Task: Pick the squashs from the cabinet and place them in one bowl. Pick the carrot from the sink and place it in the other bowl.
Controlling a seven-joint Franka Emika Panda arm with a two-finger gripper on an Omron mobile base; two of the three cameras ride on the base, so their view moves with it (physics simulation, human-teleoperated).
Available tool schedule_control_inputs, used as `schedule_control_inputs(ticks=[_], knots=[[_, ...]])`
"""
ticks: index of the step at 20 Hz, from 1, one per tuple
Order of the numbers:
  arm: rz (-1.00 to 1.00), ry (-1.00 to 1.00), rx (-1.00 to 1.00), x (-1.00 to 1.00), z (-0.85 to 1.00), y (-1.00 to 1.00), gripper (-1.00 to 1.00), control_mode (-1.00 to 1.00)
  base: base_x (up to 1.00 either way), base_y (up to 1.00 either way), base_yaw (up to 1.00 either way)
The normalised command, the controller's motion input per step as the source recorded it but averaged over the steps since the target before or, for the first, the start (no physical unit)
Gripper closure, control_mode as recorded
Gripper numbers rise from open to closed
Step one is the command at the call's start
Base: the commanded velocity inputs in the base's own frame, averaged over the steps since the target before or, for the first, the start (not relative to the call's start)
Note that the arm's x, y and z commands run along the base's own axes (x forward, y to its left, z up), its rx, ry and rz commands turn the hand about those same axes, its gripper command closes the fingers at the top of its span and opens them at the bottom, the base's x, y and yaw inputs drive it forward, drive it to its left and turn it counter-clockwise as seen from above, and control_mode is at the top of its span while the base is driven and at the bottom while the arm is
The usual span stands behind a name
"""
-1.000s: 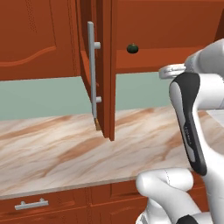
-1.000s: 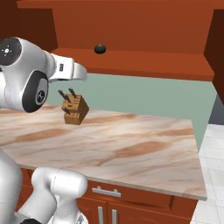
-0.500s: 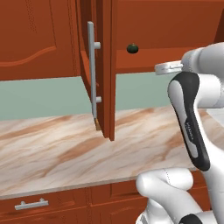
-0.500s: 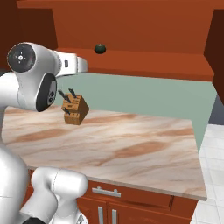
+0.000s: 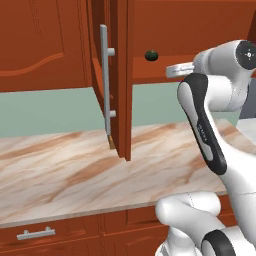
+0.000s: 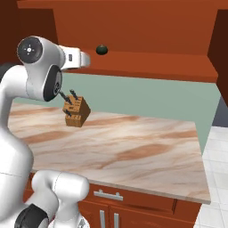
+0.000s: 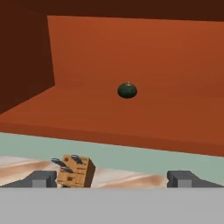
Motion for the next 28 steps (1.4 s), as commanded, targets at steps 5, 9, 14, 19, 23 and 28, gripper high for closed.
schedule_control_inputs(ticks=[5, 9, 14, 19, 23, 28], knots=[[-0.06, 0.10, 0.00, 0.40, 0.05, 0.00, -1.00, -1.00, 0.00, 0.00, 0.00], [0.00, 0.01, 0.00, 0.37, -0.03, 0.00, -1.00, -1.00, 0.00, 0.00, 0.00], [0.00, 0.00, 0.00, 0.34, -0.07, 0.00, -1.00, -1.00, 0.00, 0.00, 0.00], [-0.02, 0.00, 0.00, 0.36, -0.11, 0.00, -1.00, -1.00, 0.00, 0.00, 0.00], [-0.05, 0.00, 0.00, 0.35, -0.15, 0.00, -1.00, -1.00, 0.00, 0.00, 0.00], [-0.05, 0.00, 0.00, 0.38, -0.06, -0.02, -1.00, -1.00, 0.00, 0.00, 0.00]])
